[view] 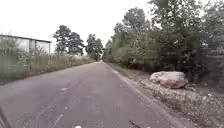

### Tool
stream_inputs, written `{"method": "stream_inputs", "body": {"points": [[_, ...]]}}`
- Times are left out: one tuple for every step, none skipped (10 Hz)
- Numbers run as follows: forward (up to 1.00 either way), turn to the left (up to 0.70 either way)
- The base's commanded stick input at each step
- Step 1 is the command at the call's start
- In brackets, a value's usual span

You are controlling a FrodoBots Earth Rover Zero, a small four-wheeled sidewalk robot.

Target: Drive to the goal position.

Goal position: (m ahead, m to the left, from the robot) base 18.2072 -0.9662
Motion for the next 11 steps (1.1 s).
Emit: {"method": "stream_inputs", "body": {"points": [[0.07,0.00],[0.07,0.00],[0.07,0.00],[0.07,0.00],[0.07,0.00],[0.07,0.00],[0.07,0.00],[0.07,0.00],[0.07,0.00],[0.07,0.00],[0.07,0.00]]}}
